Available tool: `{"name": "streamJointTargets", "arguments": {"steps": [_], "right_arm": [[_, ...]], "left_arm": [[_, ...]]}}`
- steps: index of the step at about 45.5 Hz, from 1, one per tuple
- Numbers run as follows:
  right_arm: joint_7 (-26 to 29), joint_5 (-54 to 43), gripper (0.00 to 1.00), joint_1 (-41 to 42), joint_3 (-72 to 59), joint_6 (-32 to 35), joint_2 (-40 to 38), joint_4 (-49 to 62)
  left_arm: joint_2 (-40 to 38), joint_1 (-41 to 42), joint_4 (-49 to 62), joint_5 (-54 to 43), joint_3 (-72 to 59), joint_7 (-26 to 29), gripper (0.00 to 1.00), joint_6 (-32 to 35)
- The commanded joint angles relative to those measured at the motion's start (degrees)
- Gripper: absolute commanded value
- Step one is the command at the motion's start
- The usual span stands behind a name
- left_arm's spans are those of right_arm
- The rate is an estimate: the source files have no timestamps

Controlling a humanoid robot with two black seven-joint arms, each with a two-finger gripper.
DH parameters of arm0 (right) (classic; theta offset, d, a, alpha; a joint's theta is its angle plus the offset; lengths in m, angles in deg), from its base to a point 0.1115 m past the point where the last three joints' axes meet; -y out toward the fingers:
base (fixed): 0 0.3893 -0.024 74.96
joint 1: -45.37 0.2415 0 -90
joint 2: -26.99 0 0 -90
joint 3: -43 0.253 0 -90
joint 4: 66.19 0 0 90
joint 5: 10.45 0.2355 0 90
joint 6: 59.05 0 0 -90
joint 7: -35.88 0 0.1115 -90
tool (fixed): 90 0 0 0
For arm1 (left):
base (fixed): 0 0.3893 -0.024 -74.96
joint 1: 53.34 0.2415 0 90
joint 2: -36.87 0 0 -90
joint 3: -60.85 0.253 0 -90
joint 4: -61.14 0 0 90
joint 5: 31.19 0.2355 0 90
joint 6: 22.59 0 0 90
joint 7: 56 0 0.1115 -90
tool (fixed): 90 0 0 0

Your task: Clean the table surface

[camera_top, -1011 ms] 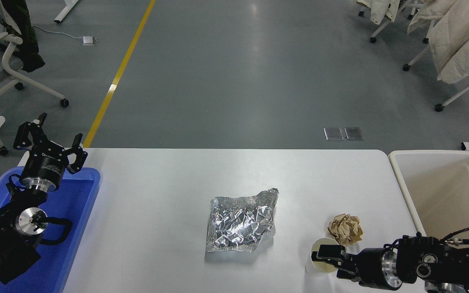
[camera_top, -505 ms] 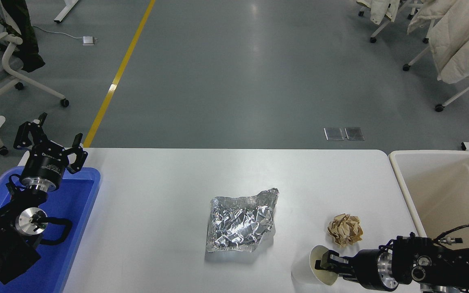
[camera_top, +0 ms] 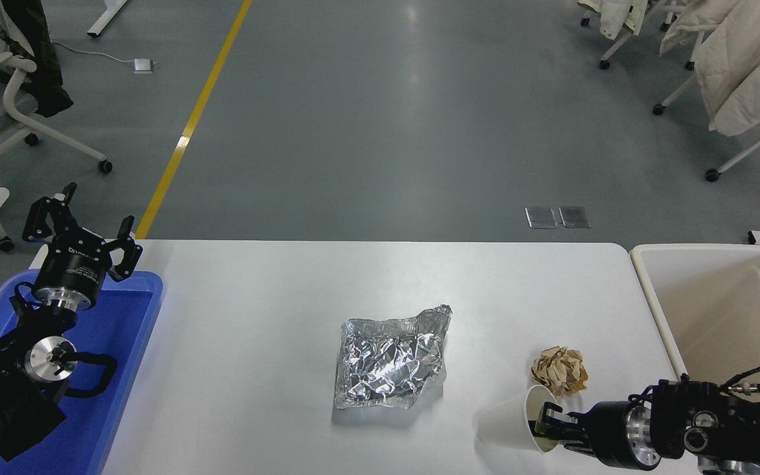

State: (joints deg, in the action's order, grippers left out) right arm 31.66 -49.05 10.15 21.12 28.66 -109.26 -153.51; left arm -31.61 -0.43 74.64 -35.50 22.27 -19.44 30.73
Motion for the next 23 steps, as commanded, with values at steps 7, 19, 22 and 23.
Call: {"name": "streamJointTargets", "arguments": {"steps": [7, 19, 22, 23], "right_arm": [[-0.2, -1.0, 0.00, 8.5, 0.3, 13.8, -16.4, -4.3], [0.0, -2.7, 0.00, 28.6, 2.6, 37.3, -33.3, -4.8], [0.1, -4.8, 0.00, 33.0, 2.6, 42.0, -36.3, -4.7], [0.2, -5.8, 0.00, 34.3, 2.7, 43.5, -37.2, -4.6]], "left_arm": [[0.0, 0.0, 0.0, 0.0, 0.0, 0.0, 1.00, 0.0], [0.0, 0.0, 0.0, 0.0, 0.0, 0.0, 1.00, -0.1], [0.0, 0.0, 0.0, 0.0, 0.0, 0.0, 1.00, -0.1], [0.0, 0.0, 0.0, 0.0, 0.0, 0.0, 1.00, -0.1]]}}
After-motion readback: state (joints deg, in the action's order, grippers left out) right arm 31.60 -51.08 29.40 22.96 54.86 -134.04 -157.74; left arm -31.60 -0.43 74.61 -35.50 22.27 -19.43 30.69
